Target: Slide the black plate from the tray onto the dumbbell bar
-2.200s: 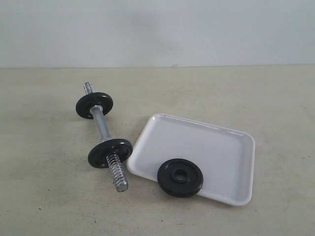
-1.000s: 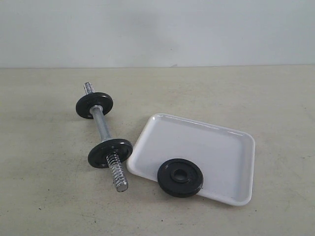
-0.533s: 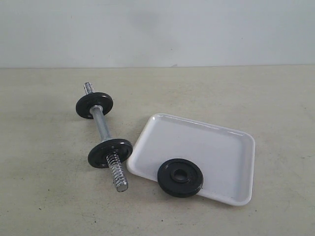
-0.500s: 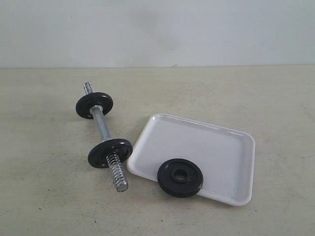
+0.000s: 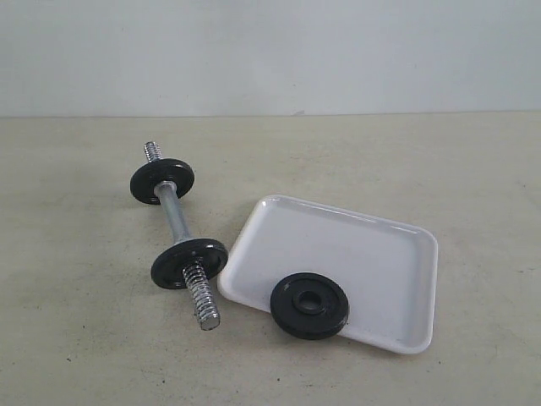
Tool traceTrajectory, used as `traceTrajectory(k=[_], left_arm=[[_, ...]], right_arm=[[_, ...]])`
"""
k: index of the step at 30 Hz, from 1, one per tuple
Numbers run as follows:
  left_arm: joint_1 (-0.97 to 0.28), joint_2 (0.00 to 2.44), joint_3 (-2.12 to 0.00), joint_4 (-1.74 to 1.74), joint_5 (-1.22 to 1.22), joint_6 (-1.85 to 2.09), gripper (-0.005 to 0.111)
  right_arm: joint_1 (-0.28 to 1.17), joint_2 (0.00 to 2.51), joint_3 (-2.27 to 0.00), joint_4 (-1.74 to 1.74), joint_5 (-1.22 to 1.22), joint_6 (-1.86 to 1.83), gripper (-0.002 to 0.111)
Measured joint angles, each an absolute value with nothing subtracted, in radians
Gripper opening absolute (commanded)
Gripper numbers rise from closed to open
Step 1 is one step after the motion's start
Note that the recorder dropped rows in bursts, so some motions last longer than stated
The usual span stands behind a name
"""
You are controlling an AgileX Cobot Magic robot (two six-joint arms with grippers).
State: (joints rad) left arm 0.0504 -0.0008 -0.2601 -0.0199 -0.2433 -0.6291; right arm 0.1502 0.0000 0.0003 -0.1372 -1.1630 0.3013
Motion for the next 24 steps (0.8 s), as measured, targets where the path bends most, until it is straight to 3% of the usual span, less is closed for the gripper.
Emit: traceTrajectory(k=[2, 4, 9, 10, 11, 12, 17, 24], left_arm=[[0.050, -0.001, -0.260, 0.054, -0.163, -0.618, 0.004], [0.050, -0.001, -0.260, 0.084, -0.105, -0.616, 0.013], [0.050, -0.001, -0.260, 0.090, -0.059, -0.616, 0.073], [0.050, -0.001, -0.260, 0.090, -0.040, -0.626, 0.077], [0.050, -0.001, -0.260, 0.090, -0.028, -0.627, 0.080], [0.050, -0.001, -0.260, 0.090, -0.006, -0.632, 0.081], [0.050, 0.001, -0.260, 0.090, 0.005, -0.635, 0.081], [0.050, 0.001, -0.260, 0.090, 0.011, -0.657, 0.081]], right_arm=[[0.150, 0.000, 0.000, -0.130, -1.139, 0.312, 0.007], [0.150, 0.001, 0.000, -0.144, -1.050, 0.374, 0.007], [0.150, 0.001, -0.031, -0.323, -0.847, 0.669, 0.024], [0.150, 0.001, -0.052, -0.371, -0.823, 0.718, 0.028], [0.150, 0.001, -0.064, -0.390, -0.813, 0.734, 0.040], [0.150, 0.001, -0.086, -0.418, -0.800, 0.755, 0.047], [0.150, 0.001, -0.120, -0.467, -0.776, 0.821, 0.102], [0.150, 0.001, -0.127, -0.501, -0.709, 0.854, 0.105]])
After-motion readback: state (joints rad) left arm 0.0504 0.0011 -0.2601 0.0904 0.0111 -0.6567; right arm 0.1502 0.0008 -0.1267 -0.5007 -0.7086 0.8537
